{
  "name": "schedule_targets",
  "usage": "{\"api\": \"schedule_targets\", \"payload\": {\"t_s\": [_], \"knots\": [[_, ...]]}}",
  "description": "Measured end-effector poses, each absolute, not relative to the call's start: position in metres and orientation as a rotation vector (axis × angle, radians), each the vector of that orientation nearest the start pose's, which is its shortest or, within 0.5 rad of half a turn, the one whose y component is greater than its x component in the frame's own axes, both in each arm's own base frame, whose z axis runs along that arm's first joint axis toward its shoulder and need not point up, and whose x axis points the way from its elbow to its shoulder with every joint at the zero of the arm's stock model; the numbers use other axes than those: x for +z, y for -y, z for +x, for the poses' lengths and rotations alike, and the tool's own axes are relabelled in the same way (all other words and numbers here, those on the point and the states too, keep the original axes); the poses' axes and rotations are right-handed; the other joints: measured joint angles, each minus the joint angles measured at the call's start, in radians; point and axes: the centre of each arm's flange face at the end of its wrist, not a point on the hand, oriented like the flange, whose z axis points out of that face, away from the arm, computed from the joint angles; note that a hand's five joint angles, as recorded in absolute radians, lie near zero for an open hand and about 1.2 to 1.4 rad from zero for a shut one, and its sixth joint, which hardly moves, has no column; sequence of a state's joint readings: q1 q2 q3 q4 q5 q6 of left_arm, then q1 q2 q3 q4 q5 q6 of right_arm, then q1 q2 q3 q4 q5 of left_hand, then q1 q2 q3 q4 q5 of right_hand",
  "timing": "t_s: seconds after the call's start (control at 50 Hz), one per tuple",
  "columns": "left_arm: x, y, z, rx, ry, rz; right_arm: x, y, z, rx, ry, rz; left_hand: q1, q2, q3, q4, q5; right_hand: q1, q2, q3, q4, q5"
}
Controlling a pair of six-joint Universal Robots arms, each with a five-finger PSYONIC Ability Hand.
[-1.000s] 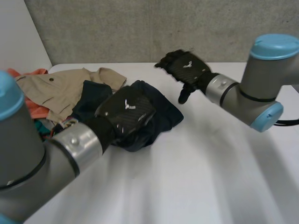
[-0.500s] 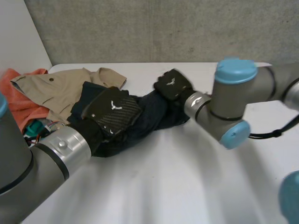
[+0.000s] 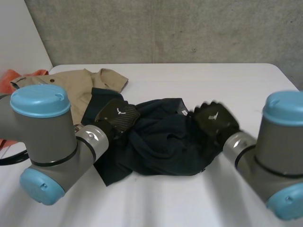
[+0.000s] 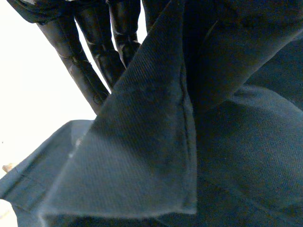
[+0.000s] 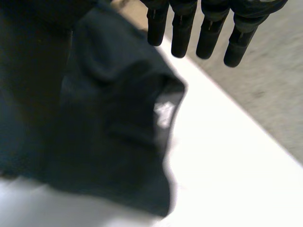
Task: Fold the laundry.
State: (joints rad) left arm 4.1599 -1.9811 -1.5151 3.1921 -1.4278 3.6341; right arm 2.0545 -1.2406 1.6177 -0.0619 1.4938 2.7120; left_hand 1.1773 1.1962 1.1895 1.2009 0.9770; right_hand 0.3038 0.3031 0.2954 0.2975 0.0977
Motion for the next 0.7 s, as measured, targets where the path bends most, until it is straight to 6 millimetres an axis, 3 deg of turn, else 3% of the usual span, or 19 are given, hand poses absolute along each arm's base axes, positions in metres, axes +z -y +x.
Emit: {"api": "schedule_targets", "payload": {"t_s": [0.1, 0.18, 0.32, 0.52, 0.7], "knots": [[0.194, 0.221, -0.306, -1.919, -2.248, 1.46, 0.229, 0.249, 0.274, -1.878, -2.155, -1.077, 0.0, 0.0, 0.0, 0.0, 0.0, -0.038, -0.053, -0.045, -0.035, -0.043], [0.198, 0.211, -0.301, -1.917, -2.251, 1.47, 0.251, 0.253, 0.269, -1.833, -2.17, -1.118, 0.0, 0.0, 0.0, 0.0, 0.0, -0.052, -0.074, -0.063, -0.059, -0.053], [0.202, 0.197, -0.293, -1.904, -2.255, 1.488, 0.26, 0.258, 0.272, -1.658, -2.201, -1.273, 0.0, 0.0, 0.0, 0.0, 0.0, -0.052, -0.073, -0.062, -0.06, -0.05], [0.202, 0.188, -0.286, -1.851, -2.271, 1.493, 0.212, 0.265, 0.297, -1.409, -2.114, -1.667, 0.0, 0.0, 0.0, 0.0, 0.0, 0.115, 0.106, 0.124, 0.125, 0.159], [0.203, 0.191, -0.284, -1.845, -2.277, 1.47, 0.173, 0.266, 0.305, -1.396, -2.004, -1.753, 0.0, 0.0, 0.0, 0.0, 0.0, 0.115, 0.106, 0.124, 0.125, 0.148]]}}
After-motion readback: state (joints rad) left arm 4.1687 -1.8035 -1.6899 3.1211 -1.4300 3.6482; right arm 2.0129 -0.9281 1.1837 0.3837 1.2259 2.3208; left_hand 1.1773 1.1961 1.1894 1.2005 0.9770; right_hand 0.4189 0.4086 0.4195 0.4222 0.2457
